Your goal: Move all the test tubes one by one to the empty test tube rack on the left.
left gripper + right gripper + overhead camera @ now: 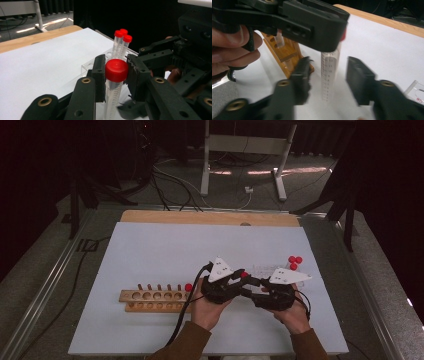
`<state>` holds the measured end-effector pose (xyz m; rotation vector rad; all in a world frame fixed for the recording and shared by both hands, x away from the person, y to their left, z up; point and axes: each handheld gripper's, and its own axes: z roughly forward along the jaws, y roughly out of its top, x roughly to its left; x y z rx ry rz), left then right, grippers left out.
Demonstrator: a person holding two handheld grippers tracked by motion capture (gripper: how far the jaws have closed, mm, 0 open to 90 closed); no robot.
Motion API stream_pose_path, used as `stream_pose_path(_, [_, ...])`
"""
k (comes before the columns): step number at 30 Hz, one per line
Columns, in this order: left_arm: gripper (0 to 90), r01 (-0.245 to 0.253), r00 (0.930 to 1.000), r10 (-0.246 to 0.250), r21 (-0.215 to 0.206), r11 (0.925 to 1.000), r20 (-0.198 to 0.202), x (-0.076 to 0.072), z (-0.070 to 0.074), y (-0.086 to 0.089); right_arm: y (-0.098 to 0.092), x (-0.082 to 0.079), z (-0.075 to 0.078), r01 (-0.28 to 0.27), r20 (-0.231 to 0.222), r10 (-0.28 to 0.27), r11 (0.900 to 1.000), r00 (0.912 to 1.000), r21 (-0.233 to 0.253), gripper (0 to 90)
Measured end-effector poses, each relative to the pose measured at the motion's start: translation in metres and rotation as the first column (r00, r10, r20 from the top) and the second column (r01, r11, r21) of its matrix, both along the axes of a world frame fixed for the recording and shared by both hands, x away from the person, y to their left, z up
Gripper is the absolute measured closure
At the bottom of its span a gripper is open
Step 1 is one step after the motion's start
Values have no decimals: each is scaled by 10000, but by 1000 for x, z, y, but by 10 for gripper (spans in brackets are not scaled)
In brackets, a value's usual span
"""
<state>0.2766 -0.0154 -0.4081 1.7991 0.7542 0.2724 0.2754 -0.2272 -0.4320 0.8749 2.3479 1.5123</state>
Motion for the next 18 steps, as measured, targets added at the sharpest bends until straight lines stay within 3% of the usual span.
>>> stream_pose_path(4, [714, -144, 9999, 145, -82, 9999, 25, 1, 2, 5, -4, 3, -1, 273, -48, -271, 9991, 9996, 327, 235])
stream_pose_path(7, [713, -224, 9997, 224, -178, 9996, 21, 1, 4, 9, -6, 3, -1, 495, -21, -495, 9981, 9988, 354, 187])
stream_pose_path(10, [713, -293, 9996, 294, -303, 9991, 28, 1, 6, 13, -12, 4, -1, 940, 76, -944, 9945, 9955, 454, 54])
stream_pose_path(15, [714, -341, 9994, 344, -455, 9984, 60, 2, 10, 19, -18, 6, -2, 1259, 126, -1264, 9913, 9919, 379, 0])
stream_pose_path(18, [713, -432, 9990, 436, -454, 9980, 77, 2, 13, 24, -25, 6, -1, 1185, 104, -1194, 9911, 9928, 611, 0])
